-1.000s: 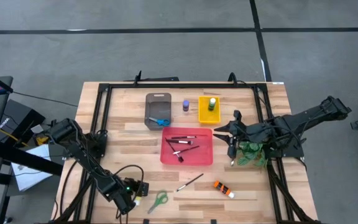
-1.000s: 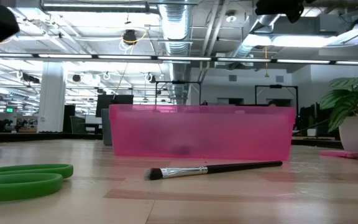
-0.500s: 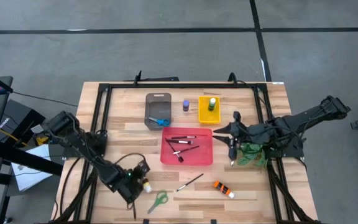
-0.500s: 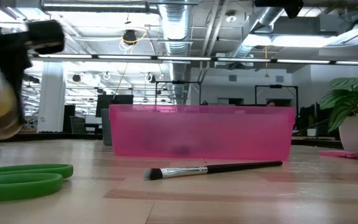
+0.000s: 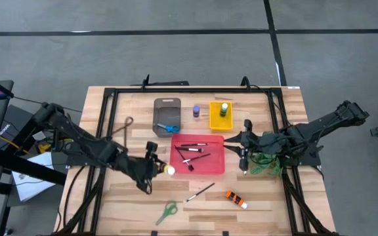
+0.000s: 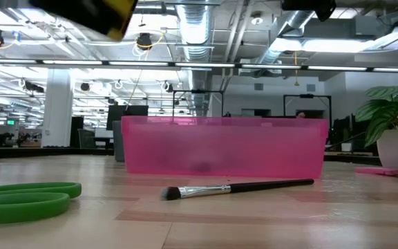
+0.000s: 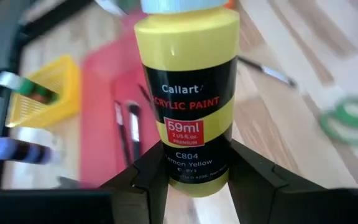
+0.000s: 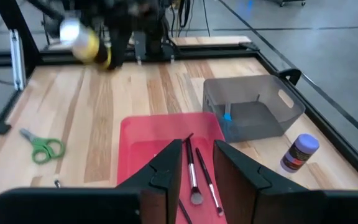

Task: Pick & Place Paint Supplies
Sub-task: Put the yellow paint bottle into the yellow bin

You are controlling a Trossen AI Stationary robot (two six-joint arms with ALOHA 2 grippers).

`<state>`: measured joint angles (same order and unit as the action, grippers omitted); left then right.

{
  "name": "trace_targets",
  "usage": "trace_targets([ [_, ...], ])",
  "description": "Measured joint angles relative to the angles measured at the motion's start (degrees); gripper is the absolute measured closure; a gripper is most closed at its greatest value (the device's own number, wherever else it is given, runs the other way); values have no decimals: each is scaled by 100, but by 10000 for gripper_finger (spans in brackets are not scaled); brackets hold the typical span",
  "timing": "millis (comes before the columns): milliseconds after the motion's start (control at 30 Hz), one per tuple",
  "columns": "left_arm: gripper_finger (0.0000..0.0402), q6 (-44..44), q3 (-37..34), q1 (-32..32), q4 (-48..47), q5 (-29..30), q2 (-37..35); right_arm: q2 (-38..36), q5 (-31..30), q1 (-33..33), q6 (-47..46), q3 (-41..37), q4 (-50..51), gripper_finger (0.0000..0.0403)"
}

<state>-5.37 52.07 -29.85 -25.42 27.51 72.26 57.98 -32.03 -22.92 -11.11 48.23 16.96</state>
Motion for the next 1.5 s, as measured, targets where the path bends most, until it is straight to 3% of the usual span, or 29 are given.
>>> trace_targets([
  [100, 272, -208, 2, 188, 166, 187, -216, 130, 26, 0, 260, 0, -79, 317],
  [300, 273, -918, 4, 593, 512, 1394, -117, 648, 201, -96, 1421, -2, -935, 316],
  [500, 273, -980, 4, 1094, 1541, 1538, 377, 1164, -290, -316, 2111, 427, -1232, 299],
  [633, 273, -1257, 4, 1273, 2403, 1498, 768, 1577, -620, -504, 2381, 862, -1234, 269],
  [833, 273, -1672, 4, 1312, 3864, 835, 1315, 2268, -1336, -560, 2607, 1357, -1068, 206],
  [1000, 273, -1689, 4, 1312, 4390, 524, 1612, 2459, -1439, -601, 2772, 1562, -1151, 165],
  [1267, 273, -1688, 4, 1339, 4663, 503, 1765, 2463, -1179, -646, 2759, 1567, -1280, 159],
  [1500, 274, -1673, 4, 1382, 5078, 142, 1765, 2463, -1029, -477, 2716, 1567, -1342, 159],
])
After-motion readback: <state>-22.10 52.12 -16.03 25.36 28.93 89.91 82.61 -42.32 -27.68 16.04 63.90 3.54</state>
